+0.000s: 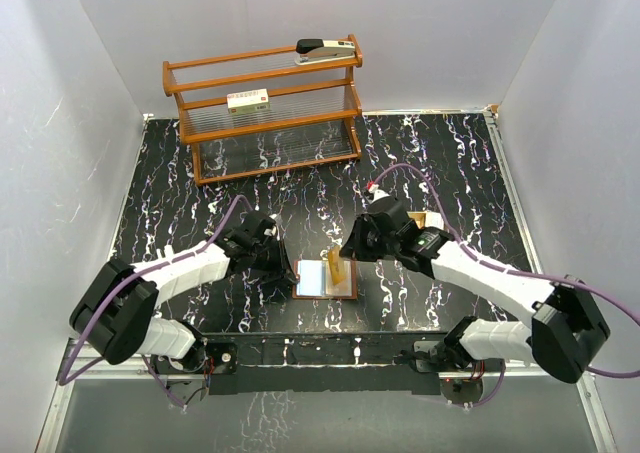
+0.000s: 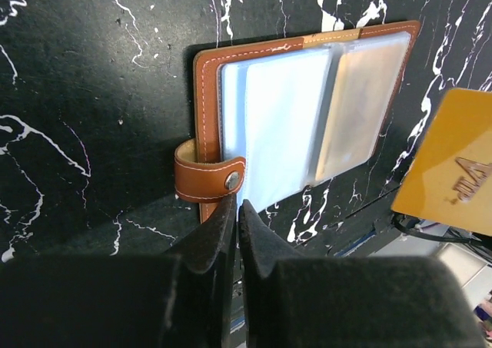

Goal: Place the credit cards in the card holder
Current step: Insert the credit card into the card holder.

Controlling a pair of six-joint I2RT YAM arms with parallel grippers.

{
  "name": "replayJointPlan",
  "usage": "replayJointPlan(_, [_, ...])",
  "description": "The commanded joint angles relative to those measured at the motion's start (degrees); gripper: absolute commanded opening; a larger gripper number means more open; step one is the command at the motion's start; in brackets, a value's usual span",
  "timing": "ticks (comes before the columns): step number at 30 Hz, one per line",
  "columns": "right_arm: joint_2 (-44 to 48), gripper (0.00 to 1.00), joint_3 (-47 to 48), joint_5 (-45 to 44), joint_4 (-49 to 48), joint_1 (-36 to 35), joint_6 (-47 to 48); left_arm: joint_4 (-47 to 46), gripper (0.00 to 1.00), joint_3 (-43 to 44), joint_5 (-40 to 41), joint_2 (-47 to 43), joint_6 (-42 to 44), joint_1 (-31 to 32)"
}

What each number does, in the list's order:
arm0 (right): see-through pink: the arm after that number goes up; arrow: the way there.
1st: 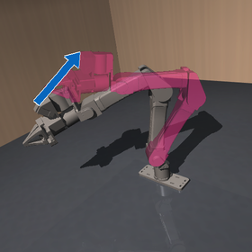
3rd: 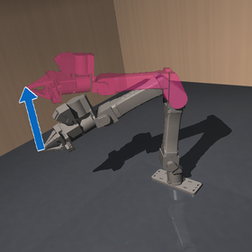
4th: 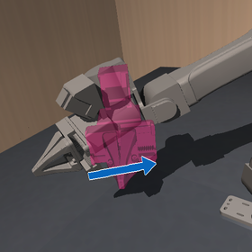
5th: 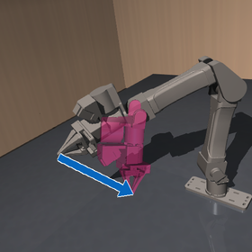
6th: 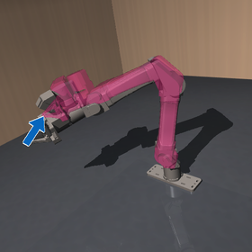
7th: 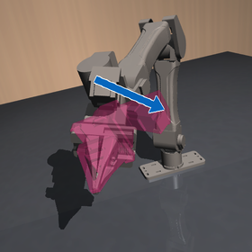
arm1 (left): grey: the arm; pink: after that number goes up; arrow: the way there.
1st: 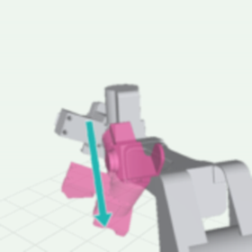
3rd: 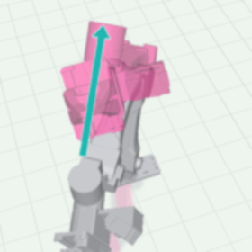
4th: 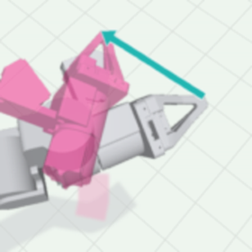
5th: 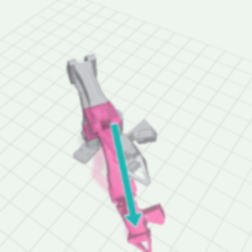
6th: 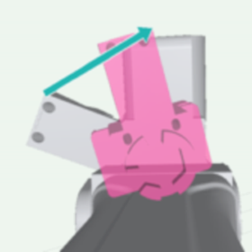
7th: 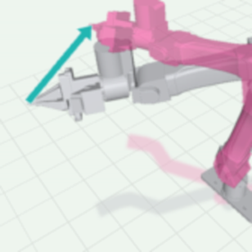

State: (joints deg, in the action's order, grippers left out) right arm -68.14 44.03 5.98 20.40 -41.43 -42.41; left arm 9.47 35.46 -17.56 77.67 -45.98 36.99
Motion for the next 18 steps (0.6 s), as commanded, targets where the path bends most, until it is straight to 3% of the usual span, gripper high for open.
replayJointPlan(1, [-3.94,0.00,-1.52,2.72,-11.98,-0.21,-1.20,-0.88,0.06,-0.82,-0.49,1.12,2.13,0.27])
replayJointPlan(9, [-11.66,0.00,-4.37,4.81,-17.07,-0.19,-1.99,1.18,0.08,-0.76,0.23,2.75,2.88,0.27])
replayJointPlan(18, [-11.43,0.00,-6.62,1.41,-15.59,-0.19,-3.07,-0.15,0.10,-1.98,-0.77,2.79,2.34,0.27])
